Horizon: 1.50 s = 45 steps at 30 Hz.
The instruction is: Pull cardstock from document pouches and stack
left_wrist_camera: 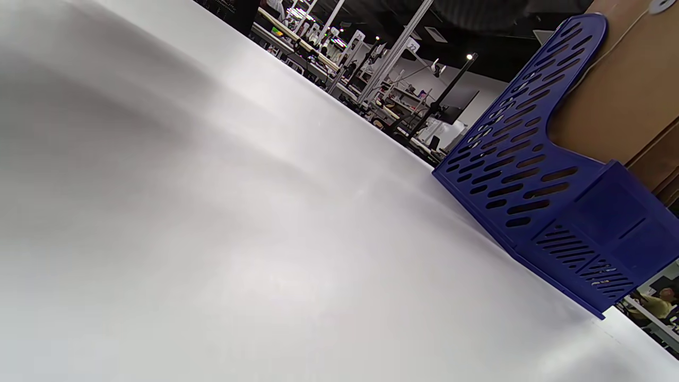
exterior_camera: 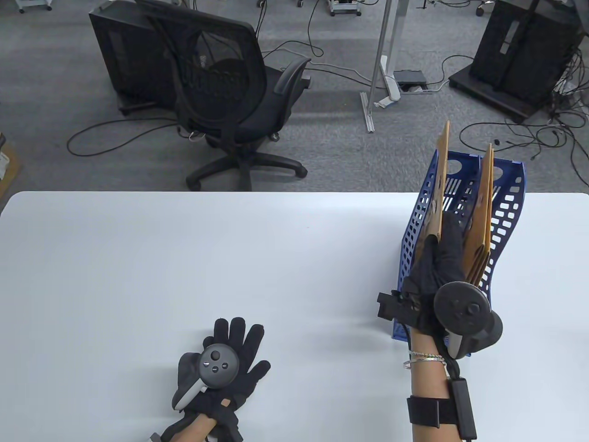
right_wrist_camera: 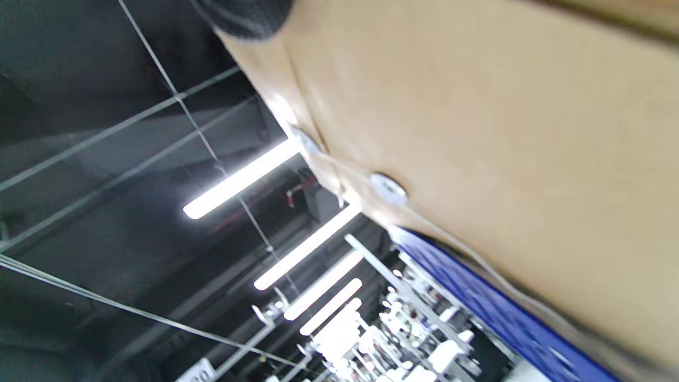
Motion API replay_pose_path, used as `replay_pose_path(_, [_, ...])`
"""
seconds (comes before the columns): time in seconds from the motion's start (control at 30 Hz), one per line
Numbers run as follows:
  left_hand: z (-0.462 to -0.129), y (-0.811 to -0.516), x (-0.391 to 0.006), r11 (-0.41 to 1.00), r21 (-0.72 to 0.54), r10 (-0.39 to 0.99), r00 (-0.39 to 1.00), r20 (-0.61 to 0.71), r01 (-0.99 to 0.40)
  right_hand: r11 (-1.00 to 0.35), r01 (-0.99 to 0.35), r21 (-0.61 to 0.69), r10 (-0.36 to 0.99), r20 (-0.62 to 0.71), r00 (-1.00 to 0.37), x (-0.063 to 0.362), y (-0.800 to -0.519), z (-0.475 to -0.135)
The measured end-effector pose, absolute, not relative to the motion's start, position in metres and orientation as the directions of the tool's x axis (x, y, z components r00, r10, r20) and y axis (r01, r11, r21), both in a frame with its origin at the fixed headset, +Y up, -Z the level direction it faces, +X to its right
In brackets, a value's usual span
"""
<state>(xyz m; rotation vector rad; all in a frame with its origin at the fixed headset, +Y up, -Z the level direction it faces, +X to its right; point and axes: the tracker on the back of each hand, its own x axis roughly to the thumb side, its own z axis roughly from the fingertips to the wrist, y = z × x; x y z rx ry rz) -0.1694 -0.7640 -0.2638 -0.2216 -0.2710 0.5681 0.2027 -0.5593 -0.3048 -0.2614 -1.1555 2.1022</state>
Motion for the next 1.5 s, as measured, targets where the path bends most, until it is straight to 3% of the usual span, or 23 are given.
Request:
replay_pose_path(0.37, [-0.264,-0.759,-0.172,0.749,-0.299,0.657,0.720,0.224,-0.591,-0.164,-0.459,-0.873,0.363,0.379,-0.851,0.157,-0.479,-0.254])
replay_pose_path(0.5, [-0.264,-0.753,-0.176,0.736,-0.285,0.676,0.689,0.261,-0.614,-0.112,-0.523,-0.845,0.277,0.479,-0.833,0.138,-0.462,-0.235])
replay_pose_path(0.63, [-0.265,-0.746,-0.183,0.701,-0.261,0.713,0.638,0.290,-0.664,-0.089,-0.691,-0.717,0.331,0.634,-0.700,0.128,-0.457,-0.228])
replay_pose_path(0.73, [-0.267,-0.739,-0.194,0.630,-0.262,0.772,0.552,0.313,-0.731,-0.079,-0.826,-0.558,0.440,0.724,-0.531,0.127,-0.464,-0.237])
replay_pose_path(0.87, [-0.272,-0.730,-0.215,0.517,-0.257,0.843,0.434,0.317,-0.817,-0.126,-0.927,-0.354,0.591,0.724,-0.356,0.127,-0.495,-0.261])
replay_pose_path(1.1, [-0.282,-0.736,-0.245,0.089,-0.285,0.968,0.015,0.252,-0.954,-0.177,-0.974,0.144,0.843,0.532,-0.074,0.121,-0.570,-0.310])
replay_pose_path(1.23, [-0.293,-0.746,-0.244,0.011,-0.417,0.976,-0.080,0.201,-0.909,-0.106,-0.961,0.254,0.871,0.490,0.033,0.112,-0.592,-0.321])
replay_pose_path(1.33, [-0.297,-0.754,-0.242,-0.067,-0.483,0.977,-0.156,0.145,-0.873,-0.052,-0.969,0.243,0.887,0.456,0.067,0.108,-0.601,-0.324])
replay_pose_path(1.4, [-0.298,-0.755,-0.240,-0.177,-0.520,0.951,-0.282,0.129,-0.836,-0.101,-0.980,0.171,0.881,0.473,-0.008,0.107,-0.605,-0.323])
replay_pose_path(1.43, [-0.297,-0.753,-0.241,-0.210,-0.502,0.943,-0.309,0.121,-0.839,-0.156,-0.985,0.071,0.868,0.485,-0.102,0.106,-0.608,-0.319])
replay_pose_path(1.5, [-0.296,-0.751,-0.244,-0.148,-0.419,0.949,-0.248,0.194,-0.896,-0.288,-0.949,-0.128,0.818,0.482,-0.314,0.102,-0.611,-0.307])
